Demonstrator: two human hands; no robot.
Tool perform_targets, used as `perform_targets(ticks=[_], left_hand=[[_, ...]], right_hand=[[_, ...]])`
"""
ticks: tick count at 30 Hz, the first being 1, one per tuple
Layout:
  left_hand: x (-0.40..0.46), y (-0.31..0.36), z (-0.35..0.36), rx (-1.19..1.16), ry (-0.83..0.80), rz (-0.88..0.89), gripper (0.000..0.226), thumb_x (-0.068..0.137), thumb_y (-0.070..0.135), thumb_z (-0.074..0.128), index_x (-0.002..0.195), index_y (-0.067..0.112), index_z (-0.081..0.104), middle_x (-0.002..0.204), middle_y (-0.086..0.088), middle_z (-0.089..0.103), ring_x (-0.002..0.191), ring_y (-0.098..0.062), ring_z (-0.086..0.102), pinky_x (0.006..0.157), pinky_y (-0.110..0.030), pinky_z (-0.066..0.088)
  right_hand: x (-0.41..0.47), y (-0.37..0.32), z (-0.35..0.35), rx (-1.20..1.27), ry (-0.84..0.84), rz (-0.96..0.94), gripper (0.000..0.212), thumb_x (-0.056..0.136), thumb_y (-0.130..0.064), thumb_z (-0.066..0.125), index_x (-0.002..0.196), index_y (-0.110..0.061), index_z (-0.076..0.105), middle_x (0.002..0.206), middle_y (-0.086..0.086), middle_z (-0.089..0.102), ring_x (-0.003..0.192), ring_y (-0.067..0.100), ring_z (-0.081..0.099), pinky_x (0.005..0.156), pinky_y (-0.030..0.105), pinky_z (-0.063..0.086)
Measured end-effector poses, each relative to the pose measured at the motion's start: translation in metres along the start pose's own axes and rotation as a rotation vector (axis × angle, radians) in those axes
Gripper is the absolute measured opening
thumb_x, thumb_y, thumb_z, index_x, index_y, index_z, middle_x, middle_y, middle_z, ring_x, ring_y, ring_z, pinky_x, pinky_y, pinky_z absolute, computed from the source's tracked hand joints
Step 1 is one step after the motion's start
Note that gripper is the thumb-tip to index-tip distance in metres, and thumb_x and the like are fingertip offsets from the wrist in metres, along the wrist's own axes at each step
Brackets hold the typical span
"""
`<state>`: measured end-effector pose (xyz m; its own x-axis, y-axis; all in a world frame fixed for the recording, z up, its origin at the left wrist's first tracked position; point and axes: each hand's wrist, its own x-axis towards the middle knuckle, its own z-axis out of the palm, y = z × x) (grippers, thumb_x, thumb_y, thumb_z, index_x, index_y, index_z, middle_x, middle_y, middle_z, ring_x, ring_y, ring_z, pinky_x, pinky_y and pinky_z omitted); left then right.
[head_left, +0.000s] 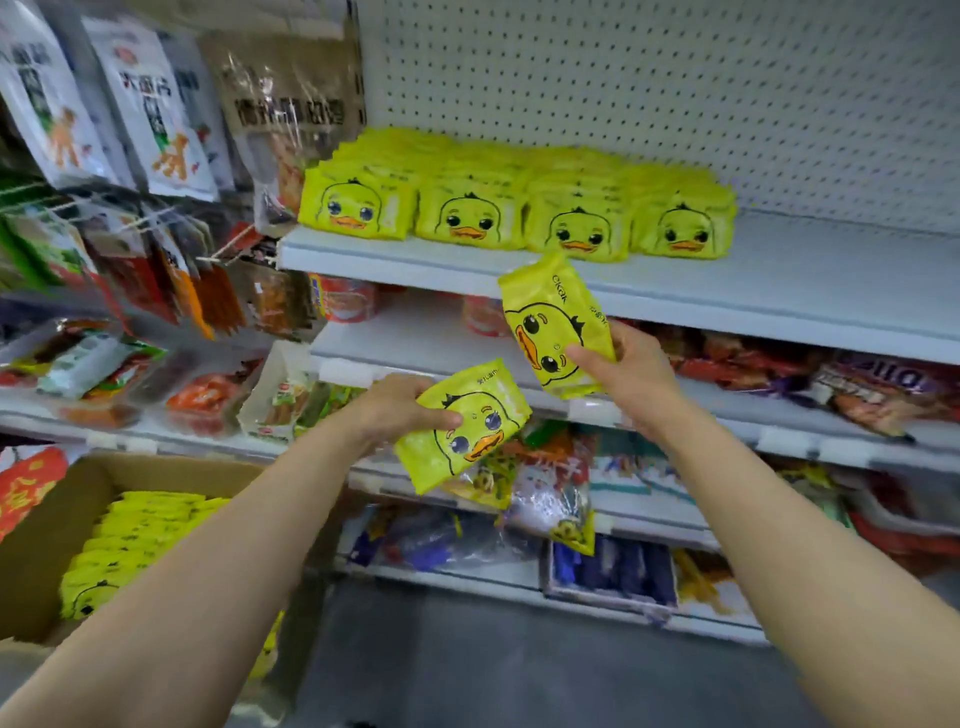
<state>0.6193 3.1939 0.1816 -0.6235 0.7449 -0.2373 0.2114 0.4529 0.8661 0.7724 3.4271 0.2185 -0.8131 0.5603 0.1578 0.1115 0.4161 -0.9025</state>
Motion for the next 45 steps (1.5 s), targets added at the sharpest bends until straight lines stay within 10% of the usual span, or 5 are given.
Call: perform_targets(ticks=[9, 17, 23, 36, 45], left_hand=[[0.076, 0.132, 0.054, 0.181, -0.089, 0.181, 0.024, 0.074, 0.024, 0.083, 0.094, 0.017, 0.071, 0.09, 0.001, 0.075, 0.081, -0.017, 0.072, 0.076, -0.035, 0.058], [0.168, 0.232, 0.085, 0.298, -0.193, 0.3, 0.028, 0.075, 0.024, 0.082, 0.1, 0.019, 0.072, 0.092, 0.003, 0.075, 0.082, -0.013, 0.071, 0.07, -0.024, 0.054], [0.24, 0.278, 0.093, 0.514, -0.145, 0.398, 0.032, 0.074, 0.032, 0.082, 0.1, 0.016, 0.072, 0.097, 0.0, 0.071, 0.095, -0.02, 0.063, 0.076, -0.029, 0.045], [0.32, 0.308, 0.104, 0.757, 0.007, 0.401, 0.07, 0.079, 0.035, 0.078, 0.14, 0.017, 0.049, 0.146, -0.001, 0.047, 0.133, -0.023, 0.042, 0.102, -0.029, 0.035], [0.331, 0.303, 0.11, 0.729, 0.122, 0.484, 0.063, 0.073, 0.029, 0.083, 0.13, 0.025, 0.057, 0.127, 0.001, 0.06, 0.117, -0.02, 0.053, 0.092, -0.029, 0.043]], right_hand=[[0.022, 0.0, -0.135, 0.051, 0.224, -0.054, 0.023, 0.09, -0.016, 0.069, 0.112, -0.012, 0.069, 0.095, -0.007, 0.074, 0.079, 0.003, 0.07, 0.071, 0.022, 0.055], [0.074, 0.002, -0.226, -0.049, 0.394, -0.084, 0.006, 0.089, -0.03, 0.07, 0.094, -0.027, 0.071, 0.098, 0.004, 0.075, 0.095, 0.029, 0.069, 0.09, 0.05, 0.054], [0.116, 0.009, -0.262, -0.014, 0.469, -0.147, 0.011, 0.091, -0.02, 0.069, 0.102, -0.021, 0.069, 0.088, -0.006, 0.073, 0.077, 0.005, 0.067, 0.07, 0.023, 0.054], [0.187, 0.035, -0.314, 0.035, 0.299, -0.141, 0.014, 0.088, -0.014, 0.071, 0.102, -0.019, 0.073, 0.094, 0.001, 0.076, 0.088, 0.021, 0.072, 0.085, 0.043, 0.059], [0.209, 0.047, -0.322, 0.077, 0.128, -0.128, 0.014, 0.087, -0.007, 0.071, 0.097, -0.017, 0.072, 0.093, 0.006, 0.075, 0.079, 0.018, 0.071, 0.076, 0.037, 0.059]])
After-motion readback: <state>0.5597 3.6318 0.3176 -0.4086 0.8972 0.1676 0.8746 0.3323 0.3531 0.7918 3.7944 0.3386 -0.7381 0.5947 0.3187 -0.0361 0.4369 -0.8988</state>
